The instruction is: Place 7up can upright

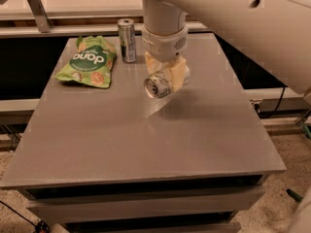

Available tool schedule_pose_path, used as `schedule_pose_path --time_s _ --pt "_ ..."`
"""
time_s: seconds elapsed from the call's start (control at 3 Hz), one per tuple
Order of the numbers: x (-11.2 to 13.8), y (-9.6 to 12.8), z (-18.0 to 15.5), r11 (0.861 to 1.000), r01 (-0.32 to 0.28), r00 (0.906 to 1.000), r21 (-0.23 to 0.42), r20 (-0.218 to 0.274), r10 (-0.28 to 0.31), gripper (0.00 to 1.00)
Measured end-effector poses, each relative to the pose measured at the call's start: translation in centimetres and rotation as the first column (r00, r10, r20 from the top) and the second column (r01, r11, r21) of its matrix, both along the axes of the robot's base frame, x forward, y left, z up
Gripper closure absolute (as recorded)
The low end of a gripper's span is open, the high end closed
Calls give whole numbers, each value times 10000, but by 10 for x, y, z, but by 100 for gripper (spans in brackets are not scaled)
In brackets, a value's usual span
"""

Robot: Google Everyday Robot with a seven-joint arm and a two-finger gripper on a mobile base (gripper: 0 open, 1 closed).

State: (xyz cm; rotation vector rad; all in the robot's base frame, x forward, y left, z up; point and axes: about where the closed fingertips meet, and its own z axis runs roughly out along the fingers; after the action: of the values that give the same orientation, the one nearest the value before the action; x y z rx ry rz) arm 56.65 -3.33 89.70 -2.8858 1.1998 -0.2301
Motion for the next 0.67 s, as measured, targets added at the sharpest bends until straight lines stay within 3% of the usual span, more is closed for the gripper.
schedule_pose_path --time_s 0.33,0.67 --pt "5 -1 -6 9834 1749 9845 -482 -36 -1753 100" --pt "7 -5 -13 9331 3589 9323 -245 -396 -3596 100"
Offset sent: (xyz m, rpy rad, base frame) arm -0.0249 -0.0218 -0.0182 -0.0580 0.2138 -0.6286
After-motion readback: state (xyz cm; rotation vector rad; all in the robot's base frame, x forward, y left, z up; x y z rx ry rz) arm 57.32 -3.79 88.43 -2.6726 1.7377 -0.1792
